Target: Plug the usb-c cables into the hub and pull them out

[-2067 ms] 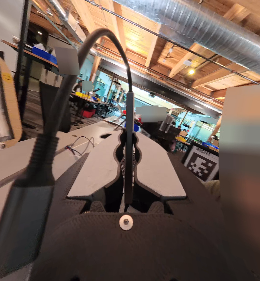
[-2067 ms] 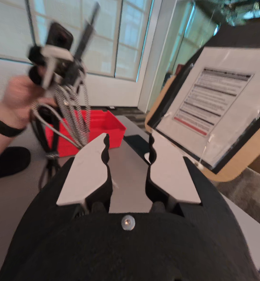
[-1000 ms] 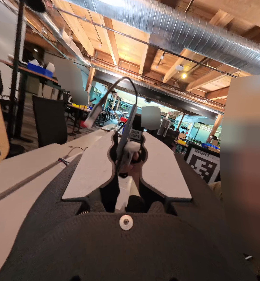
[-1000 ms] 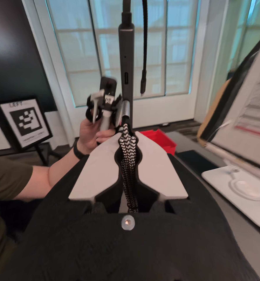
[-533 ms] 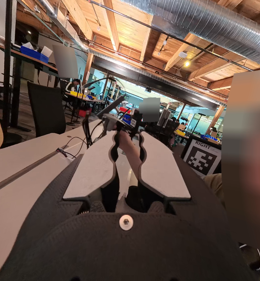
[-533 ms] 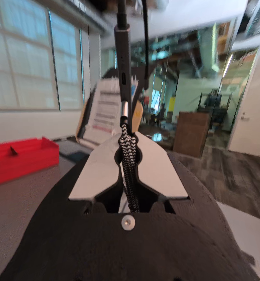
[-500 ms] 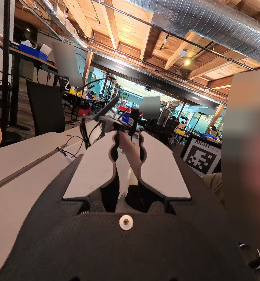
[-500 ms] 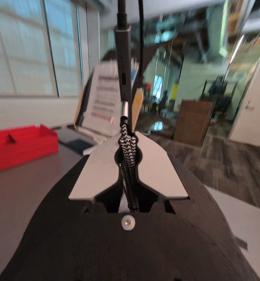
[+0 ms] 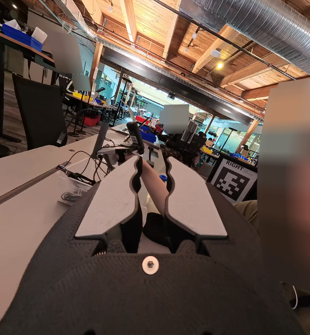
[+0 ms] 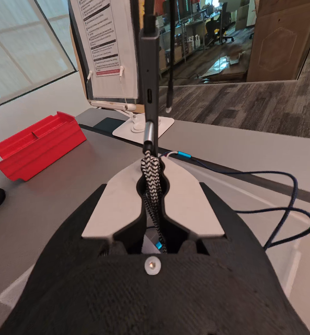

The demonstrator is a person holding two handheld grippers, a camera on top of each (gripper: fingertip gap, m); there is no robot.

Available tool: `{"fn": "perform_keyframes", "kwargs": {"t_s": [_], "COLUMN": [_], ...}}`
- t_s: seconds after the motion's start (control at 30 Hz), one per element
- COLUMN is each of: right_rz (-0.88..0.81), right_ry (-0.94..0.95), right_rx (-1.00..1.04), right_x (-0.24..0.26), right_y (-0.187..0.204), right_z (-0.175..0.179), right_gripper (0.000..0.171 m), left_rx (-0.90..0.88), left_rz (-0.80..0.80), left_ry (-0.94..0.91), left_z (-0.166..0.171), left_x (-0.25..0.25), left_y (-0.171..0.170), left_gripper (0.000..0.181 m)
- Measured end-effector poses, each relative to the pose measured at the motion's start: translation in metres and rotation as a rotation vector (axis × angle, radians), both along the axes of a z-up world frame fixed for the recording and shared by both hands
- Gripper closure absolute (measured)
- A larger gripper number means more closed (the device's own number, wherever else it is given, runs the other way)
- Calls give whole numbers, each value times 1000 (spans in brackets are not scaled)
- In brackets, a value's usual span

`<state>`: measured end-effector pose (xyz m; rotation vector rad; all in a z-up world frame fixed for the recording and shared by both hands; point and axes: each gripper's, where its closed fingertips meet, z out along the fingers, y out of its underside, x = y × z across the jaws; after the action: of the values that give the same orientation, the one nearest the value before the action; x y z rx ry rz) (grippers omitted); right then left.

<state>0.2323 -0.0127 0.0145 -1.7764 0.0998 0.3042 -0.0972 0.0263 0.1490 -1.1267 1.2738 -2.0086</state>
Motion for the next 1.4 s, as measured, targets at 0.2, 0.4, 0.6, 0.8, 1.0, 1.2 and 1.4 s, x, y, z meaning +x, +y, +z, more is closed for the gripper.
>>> {"fn": "perform_keyframes", "kwargs": {"t_s": [0.2, 0.4, 0.6, 0.8, 1.0, 1.2, 1.4], "right_rz": [47, -75, -214, -79, 42, 65, 138], "right_ry": [-238, -503, -679, -622, -433, -576, -584], "right_rx": [-42, -104, -195, -345, -332, -429, -468], "right_x": [-18, -8, 11, -9, -33, -39, -48], "right_y": [18, 7, -24, 5, 37, 44, 30], "right_z": [-13, 7, 26, -21, -56, -76, -74], "right_gripper": [160, 159, 161, 160, 153, 151, 141], "left_rx": [-4, 4, -7, -8, -11, -21, -21], "left_rz": [-22, -36, -39, -47, -60, -76, -82], "left_ry": [29, 47, 42, 49, 59, 70, 75], "left_z": [-7, -10, -8, -9, -11, -14, -14], "left_x": [6, 8, 6, 8, 9, 12, 12], "left_y": [-5, -9, -9, -12, -16, -18, -19], "left_gripper": [158, 158, 158, 158, 158, 158, 158]}}
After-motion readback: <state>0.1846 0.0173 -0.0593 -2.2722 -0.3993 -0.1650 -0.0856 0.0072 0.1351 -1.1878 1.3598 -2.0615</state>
